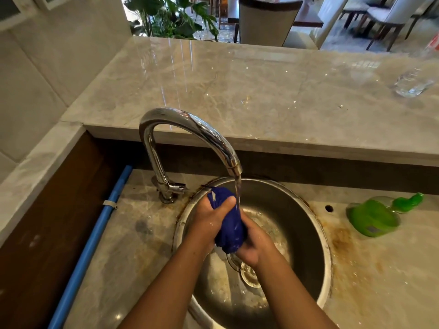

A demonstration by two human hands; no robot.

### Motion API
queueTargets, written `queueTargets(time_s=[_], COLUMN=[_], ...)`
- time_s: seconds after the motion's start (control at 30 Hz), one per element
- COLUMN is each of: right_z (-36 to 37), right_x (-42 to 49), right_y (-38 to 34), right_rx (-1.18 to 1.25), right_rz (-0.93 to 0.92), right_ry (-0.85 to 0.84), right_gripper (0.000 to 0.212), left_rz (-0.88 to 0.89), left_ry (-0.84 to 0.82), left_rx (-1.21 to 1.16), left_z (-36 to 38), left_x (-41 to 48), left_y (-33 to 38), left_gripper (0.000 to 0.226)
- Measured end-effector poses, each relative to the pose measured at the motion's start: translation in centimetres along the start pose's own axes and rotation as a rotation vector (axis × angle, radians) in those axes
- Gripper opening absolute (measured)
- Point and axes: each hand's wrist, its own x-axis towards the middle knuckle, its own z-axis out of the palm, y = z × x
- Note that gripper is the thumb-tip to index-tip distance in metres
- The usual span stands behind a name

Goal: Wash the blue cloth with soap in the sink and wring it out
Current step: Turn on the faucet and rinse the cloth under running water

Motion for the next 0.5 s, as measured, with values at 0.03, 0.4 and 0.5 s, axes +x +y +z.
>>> queueTargets(time_s=[0.03,0.4,0.5], right_z=[0.0,0.6,0.4], right_x=[0.0,-2.7,-3.1], right_y=[0.0,-2.7,-3.3], right_rx=[0.018,-0.399,-0.427], right_rz=[0.037,-0.610,-0.608], right_ry=[0.002,-0.022,-0.091], right_gripper=[0.044,0.022,0.022], left_rz=[-0.017,0.051,-0.042], left_ry=[-0.047,0.066,-0.118], left_rx=[-0.046,0.026,-0.298], left_z=[-0.3,-2.1,-2.3], left_x=[0.0,-0.3,-0.3], left_y=[-0.3,-2.1,-3.3], left_gripper=[0.051,0.036,0.050])
